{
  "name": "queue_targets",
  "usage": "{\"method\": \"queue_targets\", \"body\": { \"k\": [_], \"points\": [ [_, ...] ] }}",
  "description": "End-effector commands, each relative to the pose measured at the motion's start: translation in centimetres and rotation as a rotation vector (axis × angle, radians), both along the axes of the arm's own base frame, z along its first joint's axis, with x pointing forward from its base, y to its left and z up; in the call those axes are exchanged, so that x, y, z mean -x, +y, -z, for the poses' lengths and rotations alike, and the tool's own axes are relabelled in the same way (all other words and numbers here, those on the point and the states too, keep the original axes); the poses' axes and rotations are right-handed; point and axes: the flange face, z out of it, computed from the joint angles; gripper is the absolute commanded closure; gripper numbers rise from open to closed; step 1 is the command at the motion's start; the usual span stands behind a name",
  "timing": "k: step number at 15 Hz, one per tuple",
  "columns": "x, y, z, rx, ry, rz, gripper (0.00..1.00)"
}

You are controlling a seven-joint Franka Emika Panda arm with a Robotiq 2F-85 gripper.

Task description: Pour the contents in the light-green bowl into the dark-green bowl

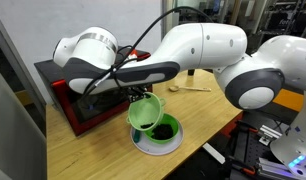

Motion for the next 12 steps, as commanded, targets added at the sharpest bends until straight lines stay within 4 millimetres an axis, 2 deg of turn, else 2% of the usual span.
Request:
{"method": "queue_targets", "body": {
  "k": [1, 7, 12],
  "points": [
    [0.71, 0.31, -0.23, -0.038, 0.054, 0.010, 0.97],
    [1.27, -0.10, -0.14, -0.043, 0.104, 0.040, 0.97],
    [1.56, 0.38, -0.88, -0.047, 0.094, 0.038, 0.97]
  ]
}}
